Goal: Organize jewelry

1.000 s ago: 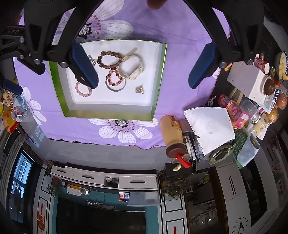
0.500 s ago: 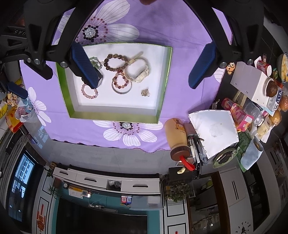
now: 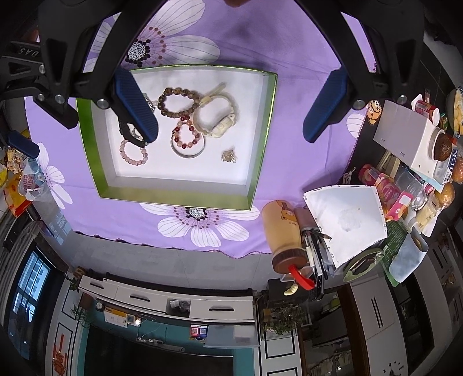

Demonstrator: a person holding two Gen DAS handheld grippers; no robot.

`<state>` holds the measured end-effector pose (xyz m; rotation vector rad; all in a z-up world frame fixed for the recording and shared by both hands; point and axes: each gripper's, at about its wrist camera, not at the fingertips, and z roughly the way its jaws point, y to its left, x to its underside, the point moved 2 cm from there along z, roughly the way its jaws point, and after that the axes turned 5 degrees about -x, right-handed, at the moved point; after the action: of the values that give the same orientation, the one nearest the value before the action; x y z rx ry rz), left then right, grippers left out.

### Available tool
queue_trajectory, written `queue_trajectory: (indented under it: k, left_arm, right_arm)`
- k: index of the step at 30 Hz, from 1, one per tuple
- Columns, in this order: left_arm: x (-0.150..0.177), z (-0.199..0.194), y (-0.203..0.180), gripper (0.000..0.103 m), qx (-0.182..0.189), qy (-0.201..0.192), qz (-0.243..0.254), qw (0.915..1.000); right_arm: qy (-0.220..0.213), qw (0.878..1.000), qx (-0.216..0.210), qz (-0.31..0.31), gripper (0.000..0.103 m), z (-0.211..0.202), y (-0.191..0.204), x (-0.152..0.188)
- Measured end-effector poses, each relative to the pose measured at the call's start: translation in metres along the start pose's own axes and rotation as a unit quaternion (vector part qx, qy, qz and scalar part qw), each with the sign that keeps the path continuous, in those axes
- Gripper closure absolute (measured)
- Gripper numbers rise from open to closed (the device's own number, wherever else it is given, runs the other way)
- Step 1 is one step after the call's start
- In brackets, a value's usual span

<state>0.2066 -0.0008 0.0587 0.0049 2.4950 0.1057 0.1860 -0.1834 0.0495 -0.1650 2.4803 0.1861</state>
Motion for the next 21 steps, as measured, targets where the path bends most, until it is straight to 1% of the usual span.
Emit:
queue_trajectory:
  k: [21]
  left_arm:
    - [0.0016, 0.0071, -0.0008, 0.002, -0.003, 0.003, 0.002, 1.0]
  right_arm:
    - [0.005, 1.0, 0.001, 0.0, 0.001, 0.0075, 0.0002, 0.0033]
